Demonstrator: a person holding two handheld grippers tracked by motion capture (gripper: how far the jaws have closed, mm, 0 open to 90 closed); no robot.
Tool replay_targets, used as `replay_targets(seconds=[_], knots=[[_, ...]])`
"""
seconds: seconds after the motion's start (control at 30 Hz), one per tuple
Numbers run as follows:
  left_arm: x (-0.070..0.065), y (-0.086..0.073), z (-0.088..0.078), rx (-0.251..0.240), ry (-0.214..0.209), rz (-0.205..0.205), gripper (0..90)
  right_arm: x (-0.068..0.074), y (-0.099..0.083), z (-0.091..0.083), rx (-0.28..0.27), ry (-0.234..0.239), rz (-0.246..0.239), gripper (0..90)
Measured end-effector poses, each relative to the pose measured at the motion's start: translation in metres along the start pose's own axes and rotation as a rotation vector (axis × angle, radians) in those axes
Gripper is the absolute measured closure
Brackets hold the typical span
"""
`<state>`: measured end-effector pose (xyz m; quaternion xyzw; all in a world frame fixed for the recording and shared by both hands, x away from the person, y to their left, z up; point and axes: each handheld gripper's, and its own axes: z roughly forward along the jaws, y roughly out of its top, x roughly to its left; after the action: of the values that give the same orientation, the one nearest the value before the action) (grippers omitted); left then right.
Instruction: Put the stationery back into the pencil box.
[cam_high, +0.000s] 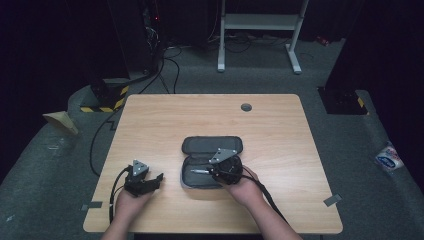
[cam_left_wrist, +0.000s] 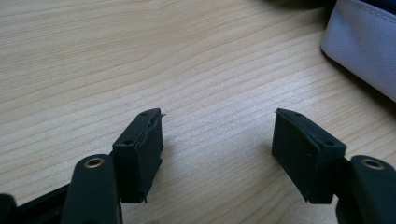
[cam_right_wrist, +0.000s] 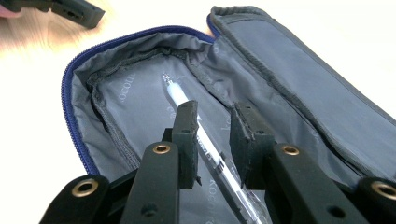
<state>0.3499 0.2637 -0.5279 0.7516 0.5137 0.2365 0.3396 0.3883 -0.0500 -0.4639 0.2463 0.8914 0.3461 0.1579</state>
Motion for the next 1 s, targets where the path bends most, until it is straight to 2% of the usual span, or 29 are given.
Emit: replay_targets(seconds=[0.3,0.87,1.0], knots=[[0.000,0.000,0.000,0.003,0.000,0.003,33.8,-0.007,-0.011,-0.008,-0.018,-0.040,0.066,65.0],[0.000,-0.001,0.000,0.001,0.003,-0.001,33.8,-0.018,-0.027,-0.024,-0.080,-0.102,0.121,49.4],[0.000,-0.001,-0.001,0.000,0.003,-0.001,33.8,-0.024,-0.033,-0.028,-0.102,-0.115,0.151,45.2]])
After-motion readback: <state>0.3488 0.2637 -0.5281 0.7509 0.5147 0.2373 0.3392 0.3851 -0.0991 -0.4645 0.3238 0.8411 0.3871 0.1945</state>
